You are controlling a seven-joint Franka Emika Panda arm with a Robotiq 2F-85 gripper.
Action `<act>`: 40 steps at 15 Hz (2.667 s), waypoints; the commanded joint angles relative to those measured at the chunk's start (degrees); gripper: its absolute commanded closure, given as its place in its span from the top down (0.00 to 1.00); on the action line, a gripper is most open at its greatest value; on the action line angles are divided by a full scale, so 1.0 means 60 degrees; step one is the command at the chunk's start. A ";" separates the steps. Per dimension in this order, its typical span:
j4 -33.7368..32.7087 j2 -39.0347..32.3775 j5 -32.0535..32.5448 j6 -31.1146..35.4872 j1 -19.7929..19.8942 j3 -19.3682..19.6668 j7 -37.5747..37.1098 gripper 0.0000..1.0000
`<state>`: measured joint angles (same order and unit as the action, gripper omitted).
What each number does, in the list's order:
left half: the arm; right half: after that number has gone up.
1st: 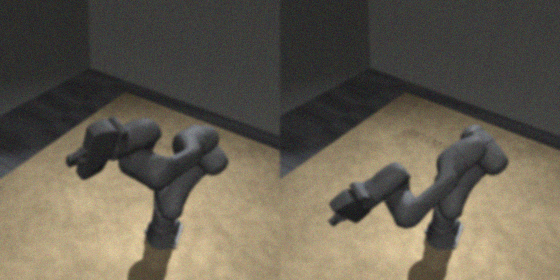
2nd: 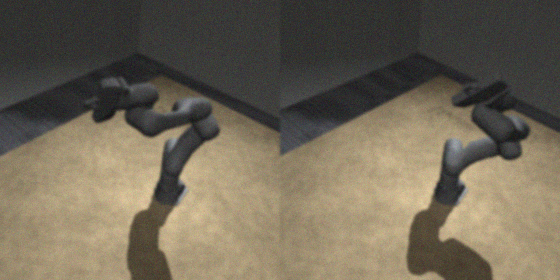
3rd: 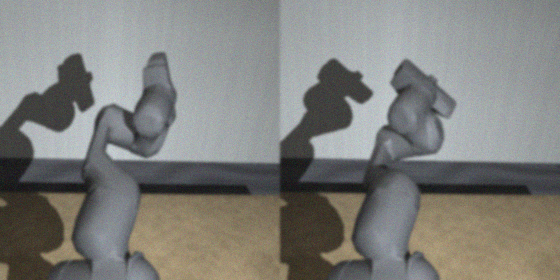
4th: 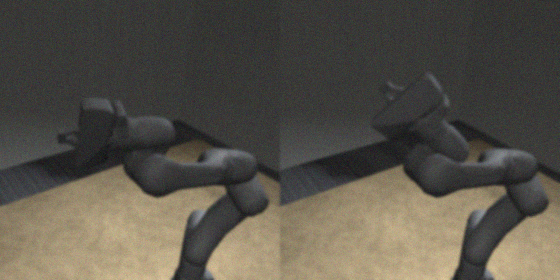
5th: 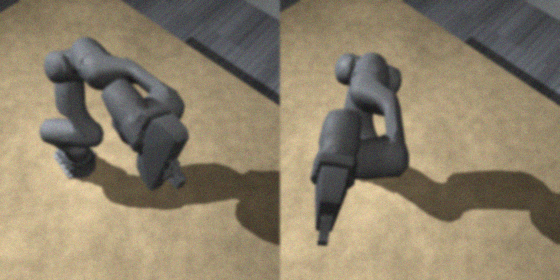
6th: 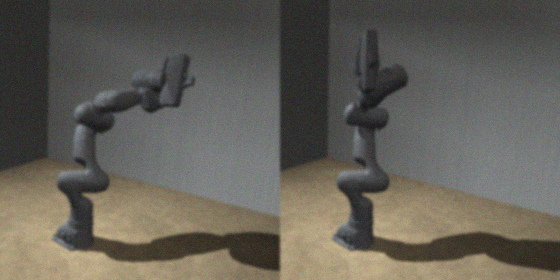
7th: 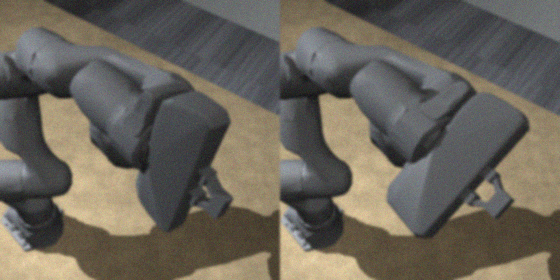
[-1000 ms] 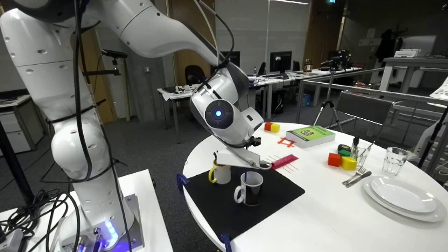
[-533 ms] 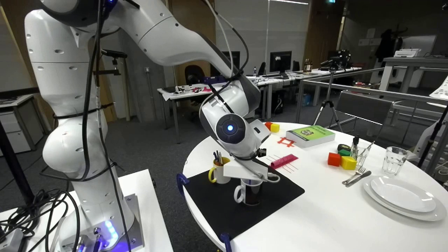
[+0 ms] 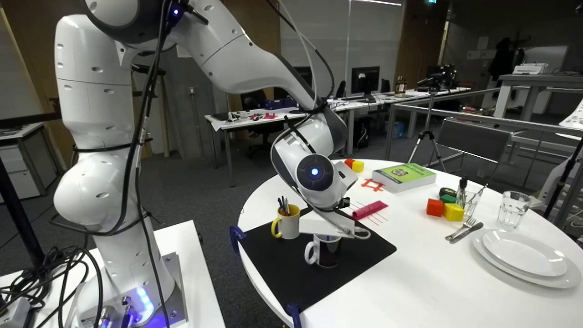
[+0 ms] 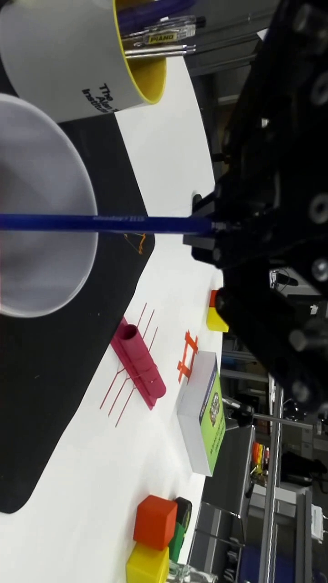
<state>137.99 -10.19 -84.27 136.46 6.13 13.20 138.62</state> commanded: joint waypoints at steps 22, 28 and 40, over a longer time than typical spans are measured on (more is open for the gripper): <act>0.1381 0.2163 0.1885 0.1571 -0.0732 -0.1655 -0.2143 1.00; 0.1465 0.2070 0.2929 0.0691 -0.0724 -0.1789 -0.2099 1.00; 0.2508 0.2242 0.2807 0.3616 -0.1177 -0.2232 -0.4099 1.00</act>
<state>148.85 -0.36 -68.98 155.72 0.23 0.93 119.71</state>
